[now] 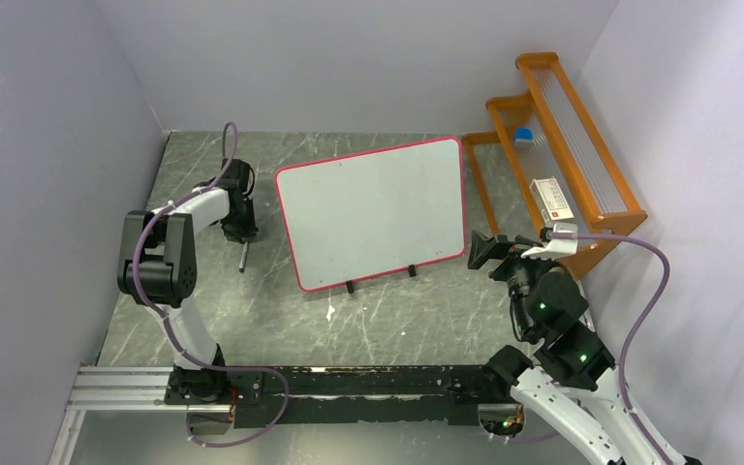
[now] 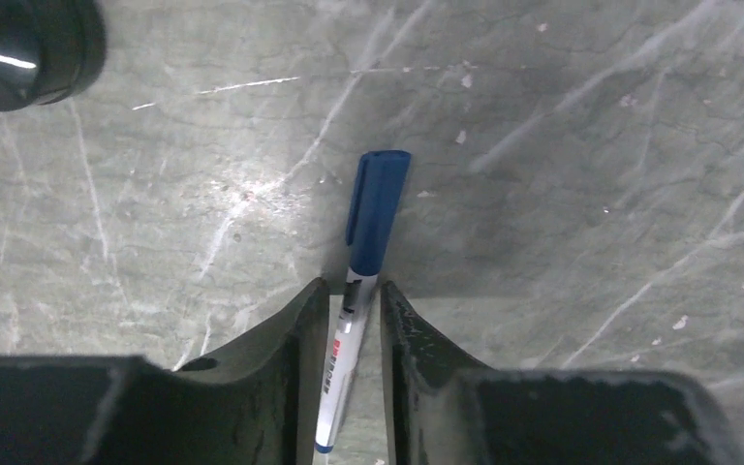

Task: Write a sentence on the whiteboard
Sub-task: Open the whiteboard marker at the center of the board.

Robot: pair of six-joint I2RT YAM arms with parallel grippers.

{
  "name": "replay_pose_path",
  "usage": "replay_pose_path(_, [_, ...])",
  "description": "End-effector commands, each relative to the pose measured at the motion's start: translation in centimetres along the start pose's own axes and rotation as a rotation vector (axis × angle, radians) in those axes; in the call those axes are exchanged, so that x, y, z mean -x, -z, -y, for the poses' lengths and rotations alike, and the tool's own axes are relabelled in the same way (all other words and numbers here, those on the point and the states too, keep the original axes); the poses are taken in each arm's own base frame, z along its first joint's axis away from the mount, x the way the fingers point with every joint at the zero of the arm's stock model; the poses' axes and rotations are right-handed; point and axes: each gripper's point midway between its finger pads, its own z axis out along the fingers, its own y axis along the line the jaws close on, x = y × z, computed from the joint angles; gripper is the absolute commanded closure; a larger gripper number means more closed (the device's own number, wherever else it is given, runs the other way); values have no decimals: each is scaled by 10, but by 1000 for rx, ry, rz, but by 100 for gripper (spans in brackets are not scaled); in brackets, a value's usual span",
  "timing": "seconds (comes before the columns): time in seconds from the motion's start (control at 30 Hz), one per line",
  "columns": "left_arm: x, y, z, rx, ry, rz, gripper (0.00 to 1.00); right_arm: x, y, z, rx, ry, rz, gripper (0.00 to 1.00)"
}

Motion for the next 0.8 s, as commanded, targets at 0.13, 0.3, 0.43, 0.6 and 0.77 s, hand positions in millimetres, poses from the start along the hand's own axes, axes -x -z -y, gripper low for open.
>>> replay_pose_path(0.13, [-24,-14,-1,-20,-19,-98,89,0,-4,-6,23,-14,20,0])
replay_pose_path(0.3, [-22,-3,-4,-53,37,-80,95,-2,-5,-8,24,-38,25,0])
replay_pose_path(0.43, [-13,18,-7,-89,114,-26,95,-9,-7,-13,55,-51,28,0])
replay_pose_path(0.6, [0,60,-1,-184,241,80,95,-9,-4,-26,130,-41,1,0])
replay_pose_path(0.77, [0,108,15,-322,336,155,95,-15,-5,-52,244,-44,-49,0])
